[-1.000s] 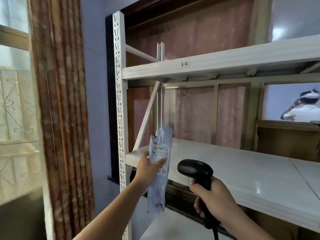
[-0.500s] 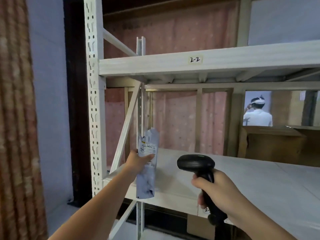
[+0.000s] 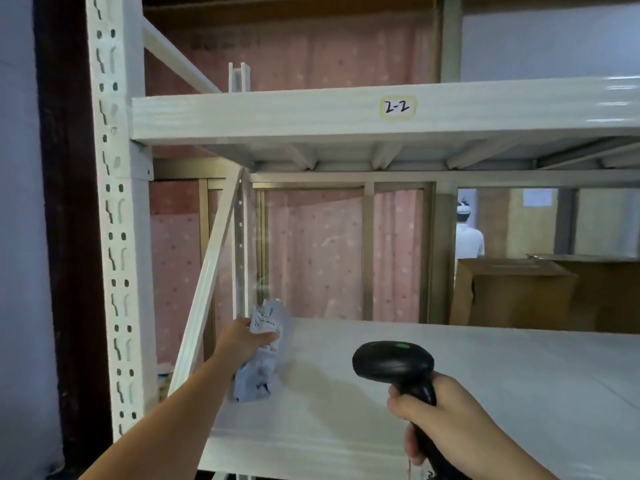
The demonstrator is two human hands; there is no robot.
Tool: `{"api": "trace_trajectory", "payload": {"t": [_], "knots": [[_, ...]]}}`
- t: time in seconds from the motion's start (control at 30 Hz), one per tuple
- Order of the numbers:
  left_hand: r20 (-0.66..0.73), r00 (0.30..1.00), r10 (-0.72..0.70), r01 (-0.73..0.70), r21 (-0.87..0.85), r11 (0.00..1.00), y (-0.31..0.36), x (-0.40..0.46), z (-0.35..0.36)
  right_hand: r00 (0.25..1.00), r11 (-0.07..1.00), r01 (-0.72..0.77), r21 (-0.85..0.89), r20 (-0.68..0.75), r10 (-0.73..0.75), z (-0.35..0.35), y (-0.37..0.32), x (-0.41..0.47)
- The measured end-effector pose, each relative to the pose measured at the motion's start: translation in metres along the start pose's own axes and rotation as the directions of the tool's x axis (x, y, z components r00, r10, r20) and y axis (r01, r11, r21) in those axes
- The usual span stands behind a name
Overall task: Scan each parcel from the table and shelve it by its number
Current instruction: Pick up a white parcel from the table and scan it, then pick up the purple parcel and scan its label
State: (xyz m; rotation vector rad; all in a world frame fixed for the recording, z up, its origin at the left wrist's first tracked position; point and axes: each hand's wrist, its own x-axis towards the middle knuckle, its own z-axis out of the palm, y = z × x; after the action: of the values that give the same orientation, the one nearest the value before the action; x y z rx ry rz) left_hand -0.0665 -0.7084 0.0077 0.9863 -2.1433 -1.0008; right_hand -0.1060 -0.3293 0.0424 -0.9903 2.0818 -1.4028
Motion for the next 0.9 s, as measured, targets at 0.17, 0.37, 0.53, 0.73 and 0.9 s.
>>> {"api": "trace_trajectory", "payload": {"t": [0.17,0.37,0.53,0.73,0.9], "knots": [[0.082,0.996,0.035,-0.063,0.380,0.923,0.003,0.003,-0.011,0.994,1.000,-0.010,-0.011,-0.106,0.008,0.012,-0.001,-0.009],[0.106,0.913,0.393,-0.383,0.554,0.739,0.041,-0.027,-0.003,0.970,0.999,-0.017,0.043,-0.243,0.027,0.026,-0.005,-0.032],[0.406,0.760,0.508,-0.640,0.326,0.696,0.116,-0.100,0.050,0.923,0.997,-0.059,0.055,-0.378,0.076,0.021,-0.006,-0.070],[0.560,0.476,0.678,-0.869,0.182,0.460,0.193,-0.211,0.138,0.810,0.991,-0.129,0.039,-0.572,0.128,-0.020,0.013,-0.161],[0.624,0.318,0.713,-0.922,0.029,0.386,0.254,-0.326,0.216,0.634,0.959,-0.278,0.057,-0.739,0.228,-0.083,0.038,-0.271]]}}
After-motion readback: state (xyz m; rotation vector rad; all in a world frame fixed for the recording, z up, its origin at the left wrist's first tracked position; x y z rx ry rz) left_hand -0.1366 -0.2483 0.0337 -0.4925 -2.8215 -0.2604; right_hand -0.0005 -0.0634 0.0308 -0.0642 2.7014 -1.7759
